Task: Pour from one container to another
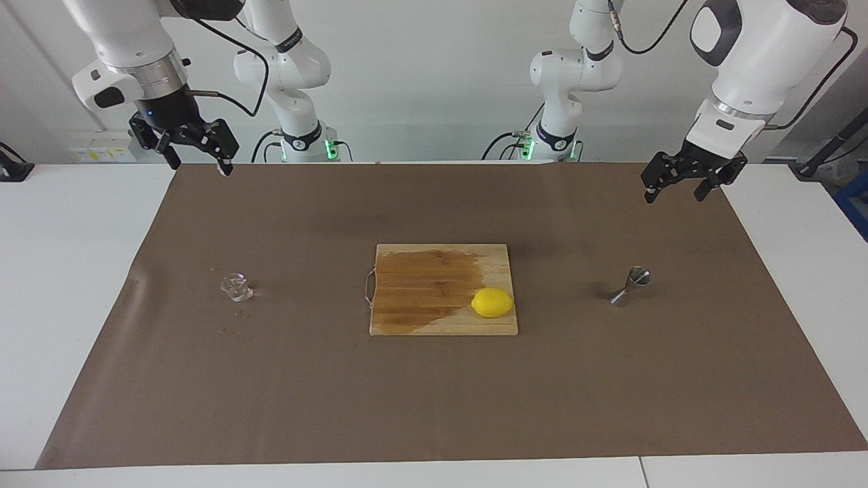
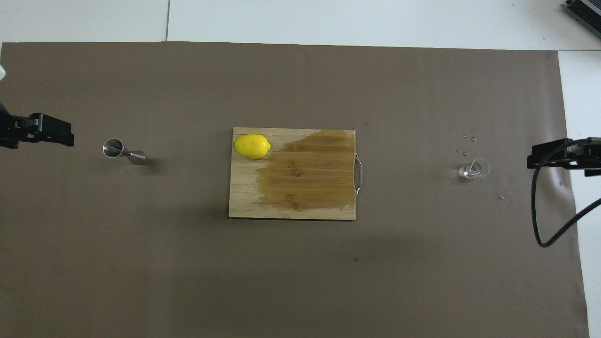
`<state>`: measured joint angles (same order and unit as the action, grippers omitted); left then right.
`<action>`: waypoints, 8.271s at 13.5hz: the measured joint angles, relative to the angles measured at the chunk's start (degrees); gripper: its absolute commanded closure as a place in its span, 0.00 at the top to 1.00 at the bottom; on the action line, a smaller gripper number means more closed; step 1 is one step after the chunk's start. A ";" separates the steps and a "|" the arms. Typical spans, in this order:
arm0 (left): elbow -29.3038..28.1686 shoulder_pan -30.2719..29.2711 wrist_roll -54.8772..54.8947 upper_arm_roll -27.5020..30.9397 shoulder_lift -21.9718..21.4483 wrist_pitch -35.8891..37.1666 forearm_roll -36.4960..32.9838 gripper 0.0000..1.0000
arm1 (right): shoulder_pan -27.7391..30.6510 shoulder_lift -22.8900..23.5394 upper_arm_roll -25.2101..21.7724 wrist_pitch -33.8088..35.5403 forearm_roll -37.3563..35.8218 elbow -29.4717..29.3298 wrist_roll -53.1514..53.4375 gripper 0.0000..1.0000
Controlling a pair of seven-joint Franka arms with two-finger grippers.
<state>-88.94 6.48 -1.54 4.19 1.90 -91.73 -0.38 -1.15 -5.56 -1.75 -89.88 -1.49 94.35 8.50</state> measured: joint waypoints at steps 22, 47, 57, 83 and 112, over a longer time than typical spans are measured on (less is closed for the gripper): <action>-0.90 -7.12 -19.96 0.42 -0.31 14.38 22.58 1.00 | 0.00 -0.01 0.00 0.00 0.00 0.03 0.00 1.00; -9.57 -18.15 -54.99 0.54 7.36 18.32 56.31 1.00 | 0.00 -0.02 0.00 0.00 0.00 0.04 0.00 1.00; -11.01 -24.14 -55.79 0.51 18.22 17.27 66.66 1.00 | 0.00 -0.02 0.00 0.00 0.00 0.04 0.00 1.00; -2.59 -28.91 -49.77 -5.41 36.13 13.89 69.50 1.00 | 0.00 -0.03 0.00 0.00 0.00 0.05 0.00 1.00; 0.14 -36.17 -49.00 -11.24 42.40 20.49 67.14 1.00 | 0.00 -0.03 0.00 0.00 0.00 0.05 0.00 1.00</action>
<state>-88.80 -29.70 -50.54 -7.05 44.30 -71.24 66.76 -1.15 -5.59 -1.75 -89.88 -1.49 94.40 8.50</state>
